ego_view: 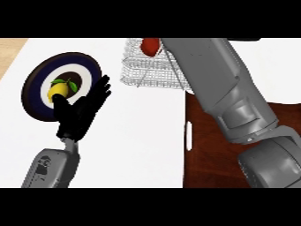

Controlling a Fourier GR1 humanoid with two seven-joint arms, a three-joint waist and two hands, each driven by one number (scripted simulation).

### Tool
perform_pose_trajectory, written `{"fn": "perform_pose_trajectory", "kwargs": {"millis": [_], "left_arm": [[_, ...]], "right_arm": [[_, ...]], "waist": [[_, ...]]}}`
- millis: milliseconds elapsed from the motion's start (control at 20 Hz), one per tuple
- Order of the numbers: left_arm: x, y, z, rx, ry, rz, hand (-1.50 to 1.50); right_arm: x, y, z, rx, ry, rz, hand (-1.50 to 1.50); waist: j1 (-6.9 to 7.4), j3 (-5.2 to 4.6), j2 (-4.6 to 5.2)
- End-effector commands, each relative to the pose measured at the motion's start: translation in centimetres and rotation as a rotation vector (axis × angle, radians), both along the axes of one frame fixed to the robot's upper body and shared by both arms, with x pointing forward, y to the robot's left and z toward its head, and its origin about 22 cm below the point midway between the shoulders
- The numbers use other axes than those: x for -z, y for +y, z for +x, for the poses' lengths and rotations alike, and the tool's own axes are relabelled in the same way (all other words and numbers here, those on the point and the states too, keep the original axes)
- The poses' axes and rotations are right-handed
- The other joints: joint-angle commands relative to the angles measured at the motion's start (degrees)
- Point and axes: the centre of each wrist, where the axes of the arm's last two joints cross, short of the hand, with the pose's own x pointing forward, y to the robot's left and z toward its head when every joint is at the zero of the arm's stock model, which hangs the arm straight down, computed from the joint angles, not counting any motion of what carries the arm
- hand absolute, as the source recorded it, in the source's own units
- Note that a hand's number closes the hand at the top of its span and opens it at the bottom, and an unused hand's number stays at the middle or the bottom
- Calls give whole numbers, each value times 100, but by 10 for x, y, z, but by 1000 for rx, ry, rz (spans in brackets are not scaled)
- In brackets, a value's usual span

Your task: Pick the bell pepper from the tray and place it in the tiered basket

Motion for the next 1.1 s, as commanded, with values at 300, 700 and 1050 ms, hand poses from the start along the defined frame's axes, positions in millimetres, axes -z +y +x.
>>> {"fn": "perform_pose_trajectory", "kwargs": {"millis": [300,700,1050], "left_arm": [[9,14,-8,-82,27,7,0],[22,45,-25,-182,62,4,0],[9,47,-26,-214,66,-12,0]], "right_arm": [[16,-37,12,196,50,167,-150],[21,-101,3,9,145,57,-150],[20,-178,-25,-71,195,27,-150]], "waist": [[-498,12,-167],[-956,19,-350],[-1206,26,-435]]}}
